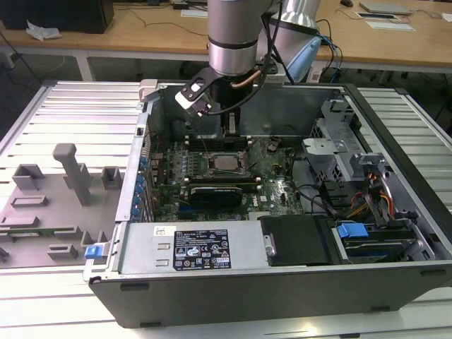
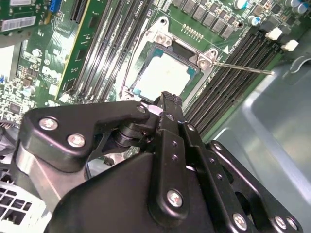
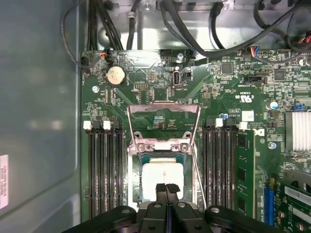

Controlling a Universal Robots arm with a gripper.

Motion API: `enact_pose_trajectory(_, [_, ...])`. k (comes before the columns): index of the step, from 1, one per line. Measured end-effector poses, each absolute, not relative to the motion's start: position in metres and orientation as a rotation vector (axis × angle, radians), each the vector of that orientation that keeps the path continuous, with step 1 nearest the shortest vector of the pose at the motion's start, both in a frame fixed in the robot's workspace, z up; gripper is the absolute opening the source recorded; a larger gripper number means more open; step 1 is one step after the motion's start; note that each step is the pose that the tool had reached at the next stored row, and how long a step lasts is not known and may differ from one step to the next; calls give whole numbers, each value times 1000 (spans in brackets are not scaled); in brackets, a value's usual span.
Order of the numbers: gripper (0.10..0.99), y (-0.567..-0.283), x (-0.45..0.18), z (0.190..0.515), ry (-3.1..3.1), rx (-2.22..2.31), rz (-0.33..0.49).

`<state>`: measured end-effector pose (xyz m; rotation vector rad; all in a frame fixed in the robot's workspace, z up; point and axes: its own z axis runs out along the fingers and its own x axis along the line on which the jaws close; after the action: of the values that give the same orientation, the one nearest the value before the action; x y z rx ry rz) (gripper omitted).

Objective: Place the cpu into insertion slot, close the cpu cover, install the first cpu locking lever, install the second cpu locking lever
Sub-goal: 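Place the cpu into insertion slot, then close the cpu cover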

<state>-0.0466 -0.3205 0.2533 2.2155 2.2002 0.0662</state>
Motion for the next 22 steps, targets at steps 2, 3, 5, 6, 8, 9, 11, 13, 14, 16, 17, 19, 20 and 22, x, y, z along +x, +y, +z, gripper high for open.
enact_pose_trajectory(2, [106, -320, -47, 258, 2200, 2215, 66])
enact_pose_trajectory(3, [106, -320, -47, 260, 2200, 2215, 66])
enact_pose_trajectory(5, [106, -320, -47, 265, 2200, 2216, 66])
enact_pose_trajectory(6, [106, -320, -47, 265, 2200, 2216, 67])
enact_pose_trajectory(8, [106, -320, -47, 265, 2200, 2215, 67])
enact_pose_trajectory(9, [106, -320, -47, 266, 2200, 2216, 67])
enact_pose_trajectory(11, [106, -320, -47, 266, 2200, 2216, 66])
enact_pose_trajectory(13, [106, -320, -47, 266, 2200, 2215, 66])
enact_pose_trajectory(14, [106, -320, -47, 266, 2200, 2215, 66])
enact_pose_trajectory(16, [106, -320, -47, 266, 2200, 2215, 66])
enact_pose_trajectory(17, [106, -320, -47, 266, 2200, 2216, 66])
enact_pose_trajectory(19, [106, -320, -47, 266, 2200, 2216, 66])
enact_pose_trajectory(20, [106, -320, -47, 266, 2200, 2216, 66])
enact_pose_trajectory(22, [106, -320, -47, 266, 2200, 2215, 66])
